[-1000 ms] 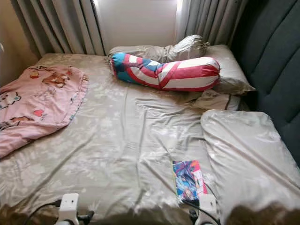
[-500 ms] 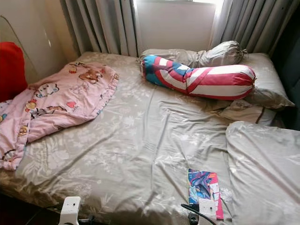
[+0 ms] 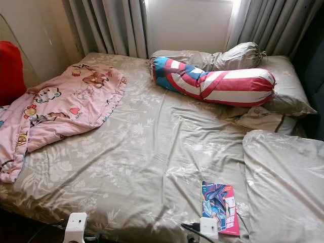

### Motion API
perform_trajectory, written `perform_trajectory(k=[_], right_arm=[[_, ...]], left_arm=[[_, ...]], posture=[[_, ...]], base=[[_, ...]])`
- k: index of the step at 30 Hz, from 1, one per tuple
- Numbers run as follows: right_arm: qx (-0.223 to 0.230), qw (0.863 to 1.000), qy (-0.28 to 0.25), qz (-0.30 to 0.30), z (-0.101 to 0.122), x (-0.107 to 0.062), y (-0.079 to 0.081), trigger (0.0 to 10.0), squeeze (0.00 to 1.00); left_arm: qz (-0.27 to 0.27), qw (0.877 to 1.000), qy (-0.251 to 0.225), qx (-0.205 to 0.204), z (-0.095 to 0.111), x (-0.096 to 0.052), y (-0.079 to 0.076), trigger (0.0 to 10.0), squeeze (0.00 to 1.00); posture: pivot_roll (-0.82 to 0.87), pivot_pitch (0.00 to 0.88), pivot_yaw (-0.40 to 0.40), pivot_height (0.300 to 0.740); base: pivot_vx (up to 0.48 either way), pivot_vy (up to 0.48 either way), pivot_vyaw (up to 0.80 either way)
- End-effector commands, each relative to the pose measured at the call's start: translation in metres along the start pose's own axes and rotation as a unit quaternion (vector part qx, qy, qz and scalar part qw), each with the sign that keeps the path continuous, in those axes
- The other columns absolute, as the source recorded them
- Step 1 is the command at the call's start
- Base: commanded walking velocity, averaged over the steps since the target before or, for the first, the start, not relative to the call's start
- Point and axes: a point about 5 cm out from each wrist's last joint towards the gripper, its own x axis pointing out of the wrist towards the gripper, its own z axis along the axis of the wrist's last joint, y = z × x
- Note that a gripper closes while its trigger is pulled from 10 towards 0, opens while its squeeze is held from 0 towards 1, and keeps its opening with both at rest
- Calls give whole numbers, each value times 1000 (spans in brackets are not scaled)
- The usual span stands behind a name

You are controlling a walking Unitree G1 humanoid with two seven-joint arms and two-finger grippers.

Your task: Clean up the room

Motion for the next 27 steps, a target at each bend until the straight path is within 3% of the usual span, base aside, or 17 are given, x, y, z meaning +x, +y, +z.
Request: perform_trajectory(k=[1, 5, 9, 10, 12, 27], right_arm=[[-11, 1000, 8, 0, -5, -1, 4, 10000, 0], [-12, 1000, 11, 3, -9, -2, 16, 10000, 0], [-11, 1000, 14, 5, -11, -2, 23, 10000, 0], [-12, 1000, 10, -4, -6, -1, 8, 10000, 0], [-11, 1000, 6, -9, -3, -1, 0, 10000, 0], [-10, 1000, 5, -6, -2, 0, -3, 10000, 0]], left_arm=[[-2, 1000, 10, 1, -6, -1, 0, 10000, 0], [-5, 1000, 11, 3, -5, -1, 0, 10000, 0], [-6, 1000, 11, 6, -5, -1, 0, 10000, 0], [-6, 1000, 11, 7, -5, -1, 0, 10000, 0], [-5, 1000, 11, 7, -5, -1, 0, 10000, 0], [-5, 1000, 12, 7, -5, -1, 0, 10000, 0]], posture=[[-9, 25, -30, 738], [-9, 27, -30, 738], [-9, 27, -30, 738], [-9, 27, -30, 738], [-9, 27, -30, 738], [-6, 30, -34, 738]], base=[[0, 0, 0], [0, 227, 709], [0, 331, 0], [0, 330, 0], [0, 332, 0], [0, 335, 0]])
